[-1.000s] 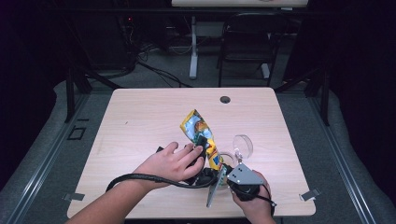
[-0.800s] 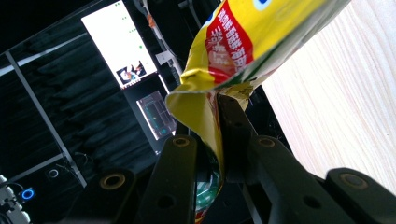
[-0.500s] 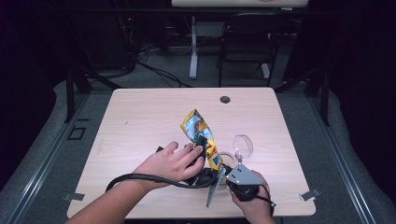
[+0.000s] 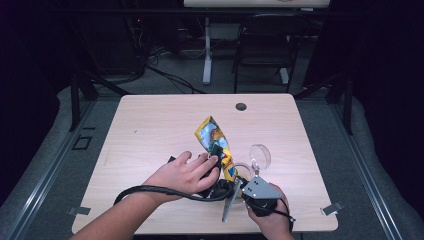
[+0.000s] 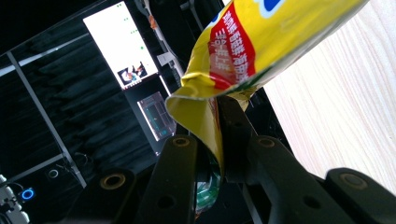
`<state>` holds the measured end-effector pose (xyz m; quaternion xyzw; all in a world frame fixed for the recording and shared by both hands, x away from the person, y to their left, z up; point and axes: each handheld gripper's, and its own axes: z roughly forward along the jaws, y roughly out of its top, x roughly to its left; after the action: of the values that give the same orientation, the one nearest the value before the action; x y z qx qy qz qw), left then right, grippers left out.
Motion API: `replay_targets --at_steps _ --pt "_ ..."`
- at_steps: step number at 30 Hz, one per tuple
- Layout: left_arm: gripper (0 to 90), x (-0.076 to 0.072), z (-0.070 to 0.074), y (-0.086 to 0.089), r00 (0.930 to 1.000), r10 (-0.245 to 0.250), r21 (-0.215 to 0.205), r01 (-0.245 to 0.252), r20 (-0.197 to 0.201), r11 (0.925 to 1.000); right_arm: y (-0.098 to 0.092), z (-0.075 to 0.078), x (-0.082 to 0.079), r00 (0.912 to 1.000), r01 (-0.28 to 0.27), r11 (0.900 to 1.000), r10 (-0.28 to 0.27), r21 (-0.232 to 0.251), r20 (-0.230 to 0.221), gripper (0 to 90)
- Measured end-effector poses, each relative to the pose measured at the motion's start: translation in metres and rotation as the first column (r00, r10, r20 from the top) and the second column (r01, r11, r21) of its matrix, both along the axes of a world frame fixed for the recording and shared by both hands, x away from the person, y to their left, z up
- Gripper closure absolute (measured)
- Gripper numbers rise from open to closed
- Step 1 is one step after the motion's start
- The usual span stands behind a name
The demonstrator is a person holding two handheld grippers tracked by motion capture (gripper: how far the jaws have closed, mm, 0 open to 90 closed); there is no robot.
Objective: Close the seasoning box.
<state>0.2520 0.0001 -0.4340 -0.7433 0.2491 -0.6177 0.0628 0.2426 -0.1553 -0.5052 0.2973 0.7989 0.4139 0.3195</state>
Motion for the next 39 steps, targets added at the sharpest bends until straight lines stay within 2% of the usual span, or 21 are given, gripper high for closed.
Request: replay_targets --at_steps 8,9,11,16,17,19,26,33,35,36,37,39 --pt "85.3 0.0009 0.0 -0.0001 1.0 -0.002 -0.002 0.002 -0.004 1.0 -0.0004 0.0001 0.0 1.0 -0.001 1.0 0.001 -0.002 -0.002 89.7" --pt "85.4 0.0004 0.0013 -0.0011 1.0 0.008 0.027 -0.008 0.002 0.9996 -0.0004 0.0 0.0001 1.0 -0.001 1.0 0.001 0.0 -0.004 89.7" --pt "85.4 0.0007 0.0009 -0.001 1.0 0.008 0.027 -0.008 0.003 0.9996 -0.0005 -0.0002 0.0002 1.0 -0.001 1.0 0.001 -0.001 -0.003 89.7" --pt "85.4 0.0014 0.0008 -0.0004 1.0 0.008 0.02 -0.008 -0.003 0.9998 -0.0005 -0.0005 0.0005 1.0 -0.002 1.0 0.002 0.0 -0.003 89.7" --pt "85.4 0.0011 -0.0001 0.0007 0.9997 0.022 0.005 -0.022 -0.01 0.9998 -0.0004 -0.0005 0.0003 1.0 -0.001 1.0 0.001 0.0 -0.006 89.7" --pt "85.4 0.0013 0.0009 -0.0005 1.0 0.0 0.023 0.0 0.006 0.9997 -0.0003 -0.0005 0.0003 1.0 -0.002 1.0 0.002 -0.001 -0.006 89.7" --pt "85.4 0.0014 0.0012 -0.0012 1.0 0.007 0.026 -0.007 -0.001 0.9996 -0.0014 -0.0003 0.0005 1.0 -0.004 1.0 0.004 -0.003 -0.007 89.7" --pt "85.4 0.0024 0.0021 -0.0026 0.9999 0.006 0.024 -0.006 -0.01 0.9997 -0.0023 -0.0002 0.0003 1.0 0.0 1.0 0.001 0.007 -0.008 89.6" --pt "85.4 0.0016 0.0016 -0.002 0.9999 0.012 0.011 -0.012 0.004 0.9999 -0.0027 -0.0001 0.0006 1.0 0.0 1.0 0.0 0.004 -0.008 89.7" --pt "85.5 0.0031 0.0005 -0.0024 0.9999 -0.004 0.005 0.004 -0.015 1.0 -0.0024 -0.0006 0.0009 1.0 0.0 1.0 0.0 0.008 -0.005 89.7" --pt "85.5 0.0028 0.0013 -0.0031 1.0 0.003 0.03 -0.003 -0.005 0.9995 -0.0023 -0.0009 0.0012 1.0 -0.001 1.0 0.001 0.008 -0.007 89.7" --pt "85.5 0.0027 0.0008 -0.0035 0.9999 0.01 0.029 -0.01 -0.013 0.9995 -0.0021 -0.0012 0.0012 0.9999 0.001 1.0 -0.001 0.005 -0.013 89.7"
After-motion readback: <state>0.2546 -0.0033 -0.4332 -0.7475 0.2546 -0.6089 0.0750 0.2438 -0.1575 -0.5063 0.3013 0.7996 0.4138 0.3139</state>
